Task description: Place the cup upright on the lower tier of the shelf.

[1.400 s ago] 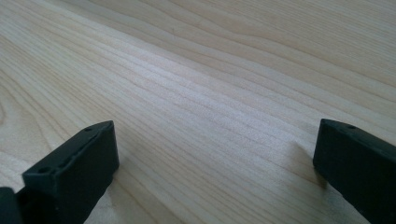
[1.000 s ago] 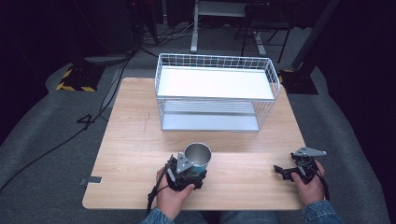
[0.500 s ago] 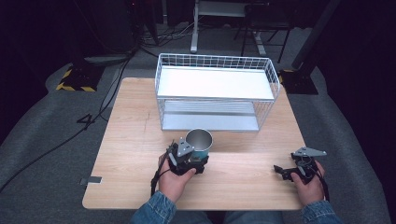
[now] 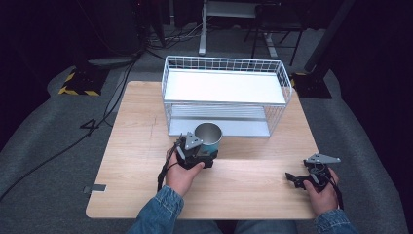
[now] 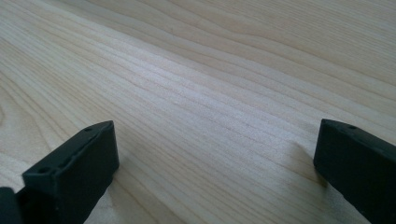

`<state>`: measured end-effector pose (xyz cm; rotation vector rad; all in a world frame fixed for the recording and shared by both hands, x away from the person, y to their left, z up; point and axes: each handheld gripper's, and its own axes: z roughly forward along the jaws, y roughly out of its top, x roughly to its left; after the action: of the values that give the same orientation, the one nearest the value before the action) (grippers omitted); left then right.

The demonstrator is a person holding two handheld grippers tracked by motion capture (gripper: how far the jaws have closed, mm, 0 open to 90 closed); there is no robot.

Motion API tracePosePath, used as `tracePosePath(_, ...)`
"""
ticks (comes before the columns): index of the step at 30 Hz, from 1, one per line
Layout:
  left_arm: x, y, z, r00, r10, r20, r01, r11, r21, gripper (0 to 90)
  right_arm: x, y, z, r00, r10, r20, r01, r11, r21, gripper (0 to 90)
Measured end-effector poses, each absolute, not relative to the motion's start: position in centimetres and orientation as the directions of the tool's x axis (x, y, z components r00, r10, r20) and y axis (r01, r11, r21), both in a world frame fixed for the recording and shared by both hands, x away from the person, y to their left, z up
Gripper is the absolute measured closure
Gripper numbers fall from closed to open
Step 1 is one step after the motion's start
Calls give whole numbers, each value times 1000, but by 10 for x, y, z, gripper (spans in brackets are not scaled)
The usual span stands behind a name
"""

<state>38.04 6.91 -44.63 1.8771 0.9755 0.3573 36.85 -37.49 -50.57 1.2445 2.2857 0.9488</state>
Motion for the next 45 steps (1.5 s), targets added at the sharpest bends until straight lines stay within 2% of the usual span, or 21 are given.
tracePosePath(38,465,35,-458,538,842,-52,395,-197,897,230,368,-374,-506,-532,847,-2,596,376,709,2)
tracePosePath(45,476,29,-462,514,854,-87,395,-145,907,229,368,-373,-506,-533,846,-2,596,377,709,2)
